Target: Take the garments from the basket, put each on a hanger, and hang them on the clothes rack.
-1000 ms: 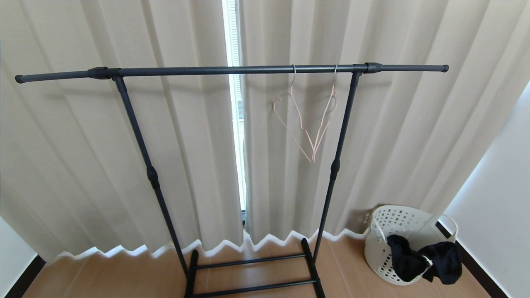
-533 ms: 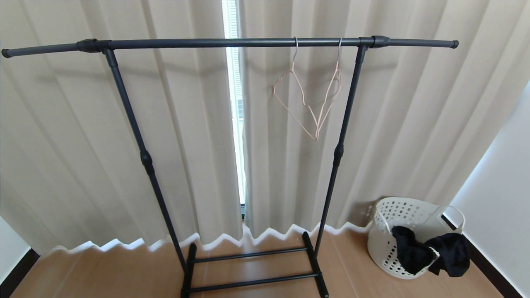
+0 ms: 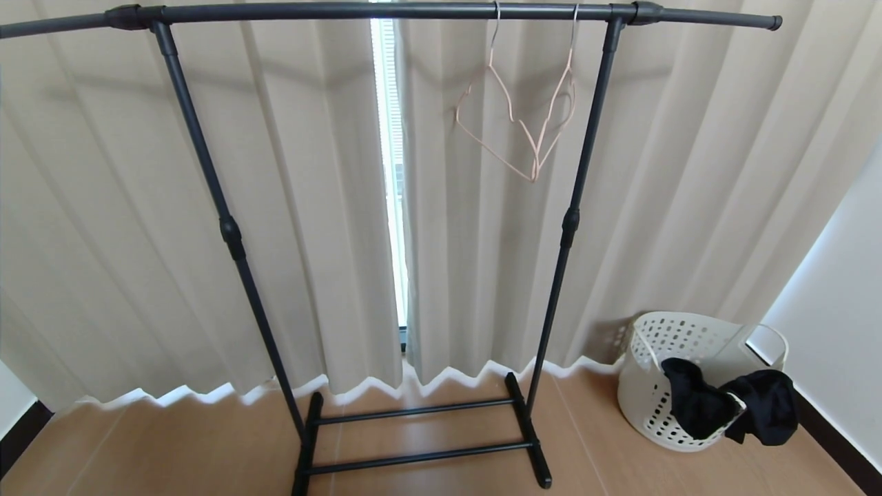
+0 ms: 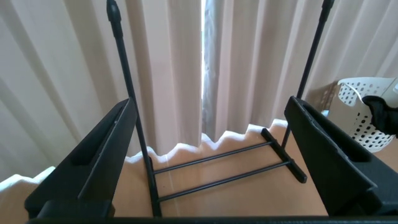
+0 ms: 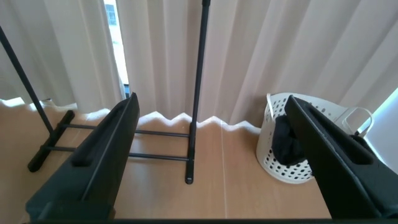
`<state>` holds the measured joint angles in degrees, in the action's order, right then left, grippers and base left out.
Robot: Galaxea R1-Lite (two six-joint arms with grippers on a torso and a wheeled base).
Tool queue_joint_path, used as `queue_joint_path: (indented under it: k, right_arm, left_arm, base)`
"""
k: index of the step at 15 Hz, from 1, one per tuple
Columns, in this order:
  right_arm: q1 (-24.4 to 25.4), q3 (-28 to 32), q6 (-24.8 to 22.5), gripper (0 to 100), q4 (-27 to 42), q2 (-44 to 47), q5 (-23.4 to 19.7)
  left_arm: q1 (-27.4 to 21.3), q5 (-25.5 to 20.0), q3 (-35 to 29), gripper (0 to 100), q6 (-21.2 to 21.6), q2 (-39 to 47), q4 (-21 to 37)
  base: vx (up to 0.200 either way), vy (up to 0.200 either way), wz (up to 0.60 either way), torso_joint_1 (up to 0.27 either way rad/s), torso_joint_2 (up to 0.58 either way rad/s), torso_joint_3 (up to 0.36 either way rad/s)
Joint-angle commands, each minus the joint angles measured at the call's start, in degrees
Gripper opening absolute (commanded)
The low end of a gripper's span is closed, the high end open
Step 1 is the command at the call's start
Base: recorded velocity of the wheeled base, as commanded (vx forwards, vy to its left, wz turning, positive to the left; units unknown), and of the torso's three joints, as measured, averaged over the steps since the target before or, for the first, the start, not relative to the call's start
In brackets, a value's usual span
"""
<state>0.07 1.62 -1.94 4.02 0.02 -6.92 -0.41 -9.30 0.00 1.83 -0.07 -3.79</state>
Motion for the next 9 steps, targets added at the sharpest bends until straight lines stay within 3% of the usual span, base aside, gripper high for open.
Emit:
queue_joint_path:
  k: [1, 5, 9]
  right_arm:
    - [0.0, 0.0, 0.0, 100, -0.1, 0.0, 0.0]
    - [0.0, 0.0, -0.1, 100, -0.1, 0.0, 0.0]
    - [0.0, 0.0, -0.1, 100, -0.1, 0.0, 0.0]
  left_arm:
    - [0.1, 0.0, 0.0, 100, 0.0, 0.1, 0.0]
    - [0.0, 0.0, 0.0, 100, 0.0, 0.1, 0.0]
    - [0.0, 0.0, 0.0, 100, 0.0, 0.1, 0.0]
  base:
    - [0.0, 0.0, 0.0, -0.129, 0.48, 0.339]
    - [0.0, 0.0, 0.0, -0.074, 0.29, 0.214]
    - [0.0, 0.0, -0.6, -0.005, 0.03, 0.027]
